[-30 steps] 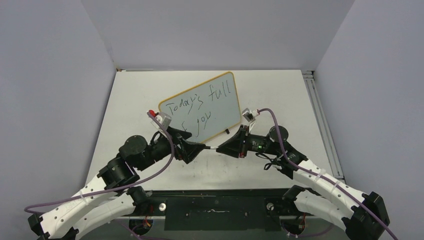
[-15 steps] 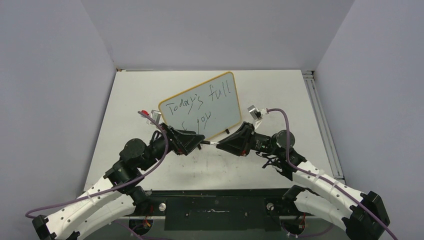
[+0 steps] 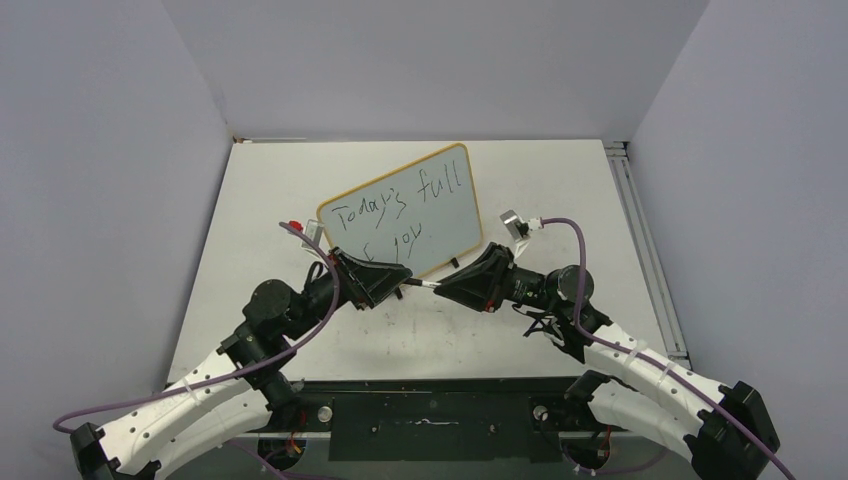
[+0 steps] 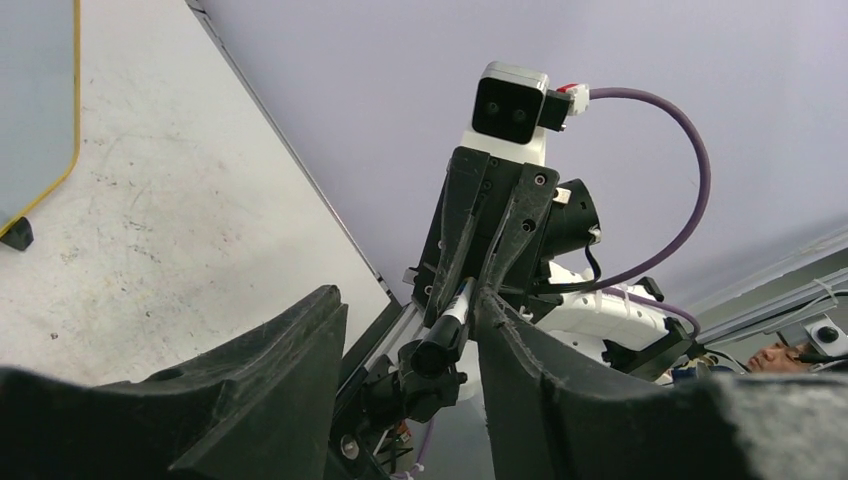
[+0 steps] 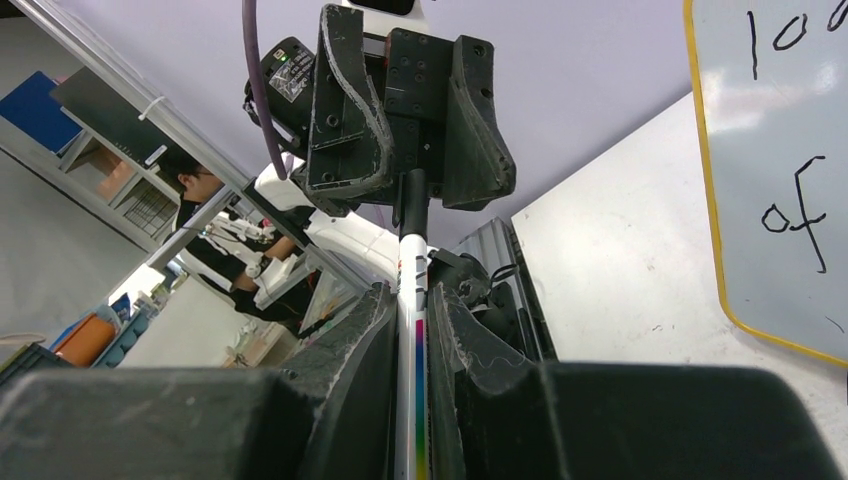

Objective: Write a sentence on the whiteboard
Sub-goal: Close the whiteboard marker at the center of the board.

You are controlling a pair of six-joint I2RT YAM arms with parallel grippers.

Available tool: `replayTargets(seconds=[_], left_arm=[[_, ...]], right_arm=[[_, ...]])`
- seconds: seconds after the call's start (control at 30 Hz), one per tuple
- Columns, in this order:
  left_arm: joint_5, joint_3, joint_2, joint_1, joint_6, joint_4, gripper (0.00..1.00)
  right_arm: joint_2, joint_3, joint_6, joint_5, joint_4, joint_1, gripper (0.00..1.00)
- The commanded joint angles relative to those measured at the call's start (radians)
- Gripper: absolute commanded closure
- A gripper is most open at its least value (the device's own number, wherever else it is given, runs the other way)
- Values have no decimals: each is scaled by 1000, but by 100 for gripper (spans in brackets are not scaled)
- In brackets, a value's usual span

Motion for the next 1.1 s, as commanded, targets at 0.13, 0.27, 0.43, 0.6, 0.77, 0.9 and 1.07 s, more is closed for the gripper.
replayTargets(seconds=[0.13, 0.27, 0.43, 0.6, 0.77, 0.9, 1.07], left_arm=[[31, 1, -2, 7, -29, 102, 66], [38, -1, 5, 7, -32, 107, 67], [63, -8, 31, 7, -45, 144, 69], [62, -17, 32, 7, -52, 161, 89], [88, -34, 51, 6, -66, 205, 100], [111, -35, 72, 4, -63, 224, 100], [118, -27, 92, -26, -30, 221, 100]], right_arm=[[3, -11, -4, 38, 87, -3, 95], [14, -12, 7, 35, 109, -2, 95], [16, -13, 4, 41, 111, -2, 95], [18, -18, -1, 48, 105, -2, 95], [24, -17, -1, 51, 114, -2, 95], [26, -15, 4, 61, 135, -3, 95], [50, -2, 15, 58, 175, -2, 95]])
